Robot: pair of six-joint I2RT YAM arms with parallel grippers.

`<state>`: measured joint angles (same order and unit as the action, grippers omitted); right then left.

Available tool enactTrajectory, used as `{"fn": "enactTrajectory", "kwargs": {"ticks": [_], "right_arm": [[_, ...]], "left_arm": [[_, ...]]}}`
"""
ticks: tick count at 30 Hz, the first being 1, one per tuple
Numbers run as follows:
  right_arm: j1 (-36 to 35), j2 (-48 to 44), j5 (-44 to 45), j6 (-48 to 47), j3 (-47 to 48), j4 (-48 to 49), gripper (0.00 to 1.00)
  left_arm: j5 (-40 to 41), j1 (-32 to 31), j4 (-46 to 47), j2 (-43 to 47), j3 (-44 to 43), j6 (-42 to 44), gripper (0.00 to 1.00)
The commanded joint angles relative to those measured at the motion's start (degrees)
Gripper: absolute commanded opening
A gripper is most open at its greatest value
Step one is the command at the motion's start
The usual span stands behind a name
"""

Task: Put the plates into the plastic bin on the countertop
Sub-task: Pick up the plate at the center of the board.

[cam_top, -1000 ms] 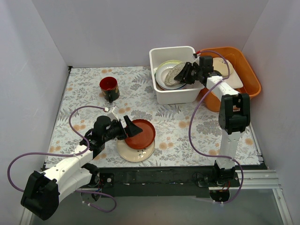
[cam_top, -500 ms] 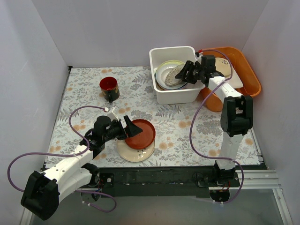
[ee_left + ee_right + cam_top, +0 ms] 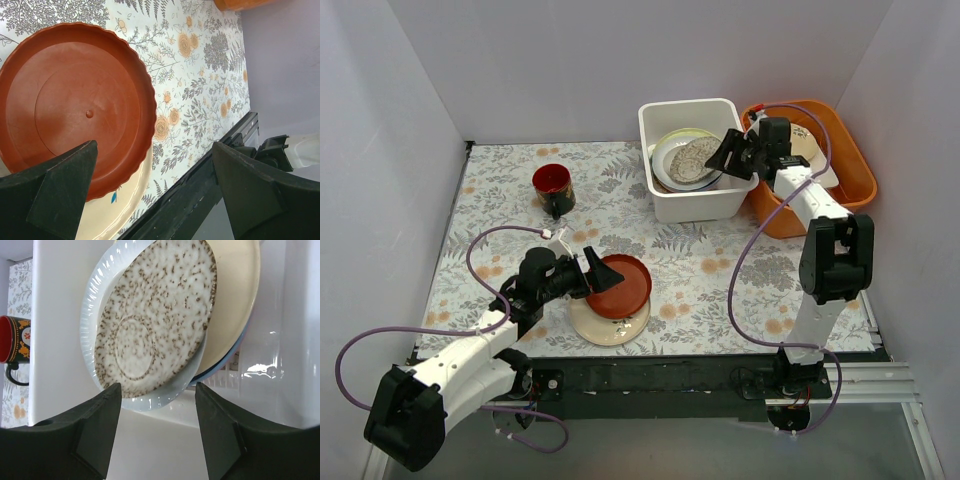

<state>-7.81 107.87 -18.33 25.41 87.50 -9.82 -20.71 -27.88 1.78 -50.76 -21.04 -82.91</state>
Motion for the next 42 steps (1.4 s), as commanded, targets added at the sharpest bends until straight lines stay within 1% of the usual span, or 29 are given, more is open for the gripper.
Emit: {"fn": "enactTrajectory", "kwargs": {"ticks": [1,10,24,42], "right_arm": [[0.43,-6.18,1.45,-1.15,-1.11,1.13,0.68],[0.34,-12.60,-0.04,-1.68,-2.78,1.03,0.68],[-4.49,-17.96,-0.39,-3.08,-9.10,2.27,0.68],[-9.50,-23.94,-1.01,-3.35,-20.26,4.64,0.64]], "left_arm": [[-0.91,-0.07,0.77,1.28,0.82,0.30,0.98],[-0.65,-0.07,0.86,0.67,0.65,0.30,0.98],[-0.03,-0.16,0.15,0.58,0.21,0.65,0.98],[7.44,-0.07,-9.07,-0.13,-2.60,-0.76,0.98]]}}
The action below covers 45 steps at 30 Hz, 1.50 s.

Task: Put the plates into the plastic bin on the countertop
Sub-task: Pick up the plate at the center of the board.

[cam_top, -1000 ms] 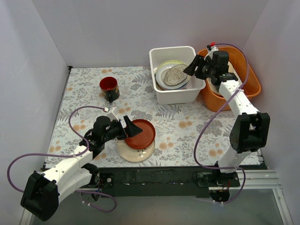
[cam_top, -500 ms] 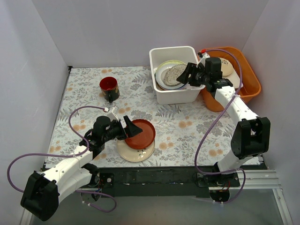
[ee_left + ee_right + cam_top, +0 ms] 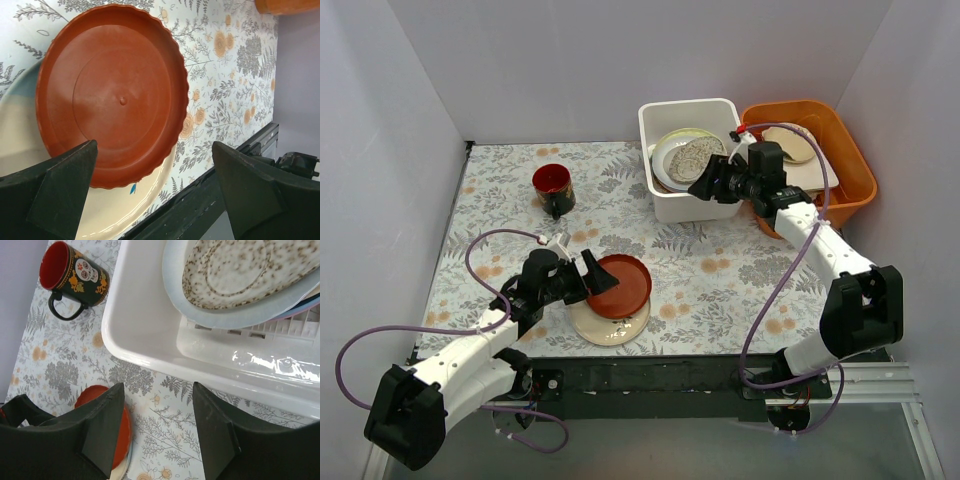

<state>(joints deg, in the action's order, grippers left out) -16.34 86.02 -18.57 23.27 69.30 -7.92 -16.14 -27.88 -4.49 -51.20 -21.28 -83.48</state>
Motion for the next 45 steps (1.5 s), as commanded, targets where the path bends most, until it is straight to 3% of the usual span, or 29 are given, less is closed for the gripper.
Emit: {"fn": "enactTrajectory", "kwargs": {"ticks": [1,18,32,45], "right_arm": [[-1.32,-2.52,-0.86,-1.21,-3.02,2.74,0.64],[-9.23,-2.26,-2.44,0.20,-13.75,6.96,0.61],[-17.85,3.28,-1.91,0.81,-15.86,9.68,0.69],[-20.66,8.73,-2.53,1.43,-15.77,11.09,0.68]], "left_arm": [[3.13,-0.07,-3.06,0.31,-2.45,-0.19,0.98],[3.40,-0.07,-2.72,-1.80,-1.93,-0.37,0.98],[2.87,-0.07,-2.01,-2.76,-1.13,-0.28,0.98],[2.61,-0.07,-1.22,-3.03,-0.17,-0.19,0.98]]}}
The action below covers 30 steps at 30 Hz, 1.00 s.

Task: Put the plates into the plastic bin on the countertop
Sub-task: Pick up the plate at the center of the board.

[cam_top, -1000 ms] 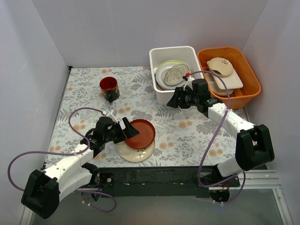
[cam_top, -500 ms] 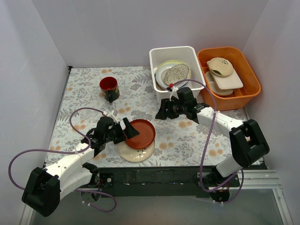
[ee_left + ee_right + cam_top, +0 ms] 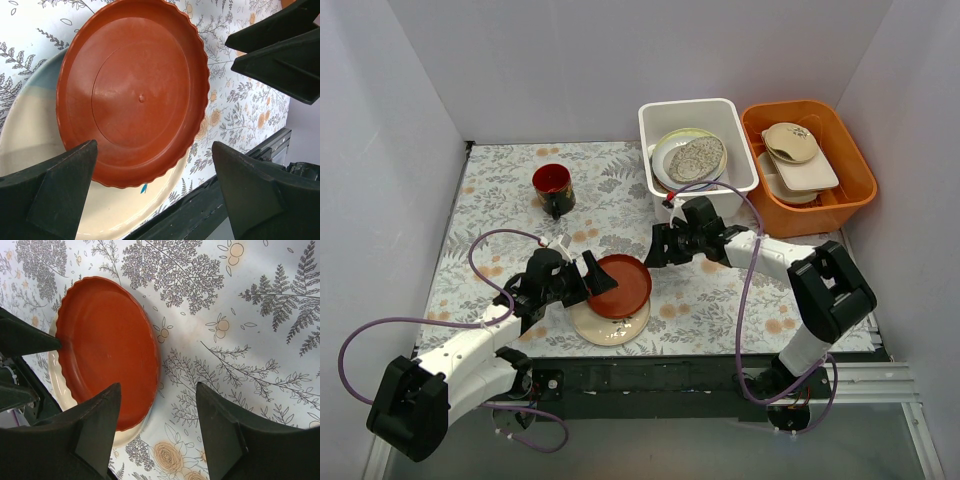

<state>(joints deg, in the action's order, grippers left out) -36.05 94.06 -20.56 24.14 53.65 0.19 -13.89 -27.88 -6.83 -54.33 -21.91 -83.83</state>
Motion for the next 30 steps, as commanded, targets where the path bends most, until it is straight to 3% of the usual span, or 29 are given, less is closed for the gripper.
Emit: {"fn": "enactTrajectory", "kwargs": {"ticks": [1,16,22,27,30], "right_arm": [[-1.04,1.21,-0.62,0.64,-0.12,3.07,0.68],[-3.06,6.66,-1.94,3.10,-0.83,6.23,0.57],[-3.23,8.07,-2.29,3.46,-0.65,6.76,0.49],[-3.41,9.29,-3.70,3.81,-0.56,7.55,0.36],[-3.41,9.73,-4.58,3.81,-0.74,8.08,0.21]], "left_arm": [[0.35,-0.07,1.20,0.10,0.47,0.16,0.98],[0.18,-0.07,1.38,0.18,0.82,0.16,0.98],[0.09,-0.07,1.38,0.01,0.82,0.25,0.98],[0.00,-0.07,1.47,-0.25,0.82,0.34,0.98],[0.00,-0.07,1.47,-0.34,0.64,0.42,0.98]]}}
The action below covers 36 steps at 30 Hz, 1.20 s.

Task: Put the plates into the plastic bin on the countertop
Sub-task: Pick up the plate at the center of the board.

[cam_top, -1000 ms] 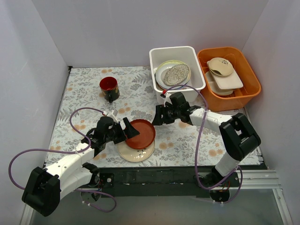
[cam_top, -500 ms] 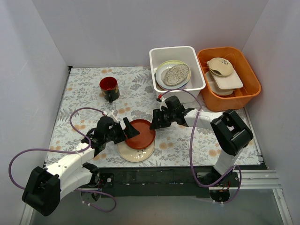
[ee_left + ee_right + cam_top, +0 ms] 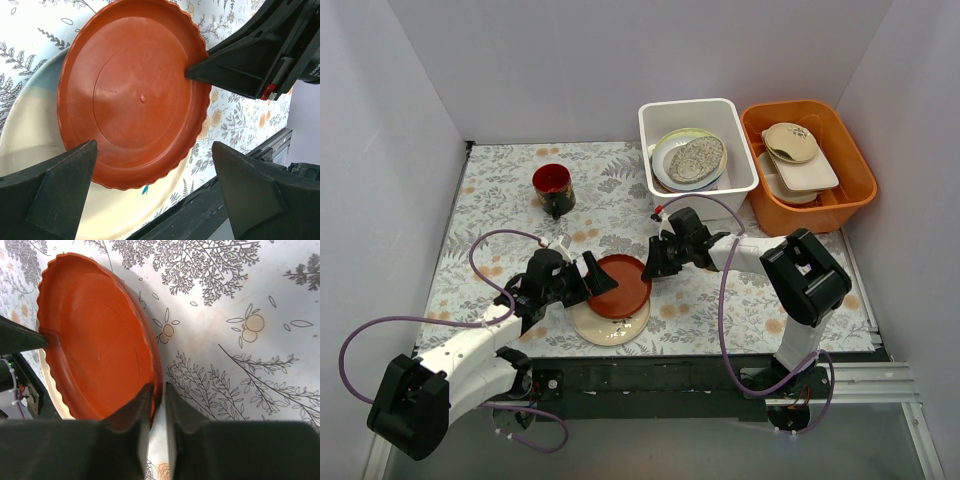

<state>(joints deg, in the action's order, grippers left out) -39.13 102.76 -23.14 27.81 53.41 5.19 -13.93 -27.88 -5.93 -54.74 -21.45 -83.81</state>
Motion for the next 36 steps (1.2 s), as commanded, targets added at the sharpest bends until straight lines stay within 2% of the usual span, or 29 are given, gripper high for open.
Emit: {"fn": "enactTrajectory", "kwargs": {"ticks": [1,4,6,24,36], "right_arm": [[-0.33,1.04,-2.26,0.14,-0.50,3.07,0.12],[-0.33,0.86,-2.53,0.22,-0.76,3.42,0.03],[-0.33,0.51,-2.53,0.14,-0.94,3.42,0.01],[-0.33,-2.12,-0.16,-1.80,0.47,-0.35,0.01],[-0.07,-6.25,6.26,-4.43,2.84,-6.77,0.01]], "left_arm": [[0.05,-0.07,0.66,0.07,0.18,0.40,0.98],[-0.13,-0.16,0.66,0.16,0.18,0.40,0.98],[-0.04,-0.07,0.66,0.16,0.10,0.40,0.98],[0.05,-0.07,-0.39,0.78,-0.96,0.75,0.98],[-0.04,-0.07,-0.39,1.48,-0.52,0.93,0.98]]}}
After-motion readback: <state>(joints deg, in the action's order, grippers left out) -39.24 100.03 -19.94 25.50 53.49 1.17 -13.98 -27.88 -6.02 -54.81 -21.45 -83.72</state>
